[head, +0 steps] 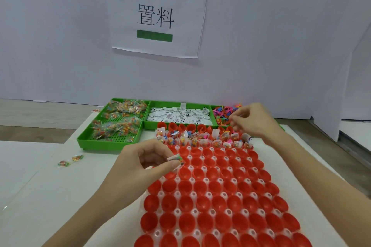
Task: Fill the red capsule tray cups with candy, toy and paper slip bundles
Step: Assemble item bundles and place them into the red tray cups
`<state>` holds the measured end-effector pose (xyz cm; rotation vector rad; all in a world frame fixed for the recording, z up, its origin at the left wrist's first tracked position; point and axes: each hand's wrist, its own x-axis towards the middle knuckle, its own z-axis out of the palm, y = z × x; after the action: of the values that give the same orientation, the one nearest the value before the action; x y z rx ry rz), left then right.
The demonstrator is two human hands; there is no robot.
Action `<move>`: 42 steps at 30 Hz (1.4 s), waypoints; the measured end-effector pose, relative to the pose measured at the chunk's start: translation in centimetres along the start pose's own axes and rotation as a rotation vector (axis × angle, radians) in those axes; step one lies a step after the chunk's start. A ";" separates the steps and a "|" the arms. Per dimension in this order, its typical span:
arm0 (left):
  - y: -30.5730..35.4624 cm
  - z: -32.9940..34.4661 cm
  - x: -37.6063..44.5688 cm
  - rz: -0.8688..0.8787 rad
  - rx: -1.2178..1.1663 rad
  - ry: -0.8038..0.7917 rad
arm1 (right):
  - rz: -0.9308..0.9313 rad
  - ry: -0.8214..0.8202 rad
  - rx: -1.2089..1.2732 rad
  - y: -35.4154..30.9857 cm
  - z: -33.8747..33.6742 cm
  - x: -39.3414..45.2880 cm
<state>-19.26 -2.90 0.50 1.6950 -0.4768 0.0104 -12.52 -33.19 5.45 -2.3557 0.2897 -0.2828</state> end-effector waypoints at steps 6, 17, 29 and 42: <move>-0.2 -0.2 0.3 -0.009 0.017 0.018 | -0.124 -0.019 -0.423 5.0 0.7 6.9; -0.2 -0.8 0.5 -0.013 -0.010 0.066 | -0.279 -0.152 -0.568 5.8 2.6 10.6; -0.7 -1.2 0.8 0.020 -0.004 0.077 | -0.160 -0.008 -0.402 5.1 1.4 9.8; -1.6 -1.4 0.8 0.029 0.065 0.121 | -0.254 -0.296 0.453 -2.8 4.0 -8.3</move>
<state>-17.61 -1.63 -0.50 1.7393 -0.4136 0.1503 -18.93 -26.19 3.60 -1.9446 -0.2005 -0.1008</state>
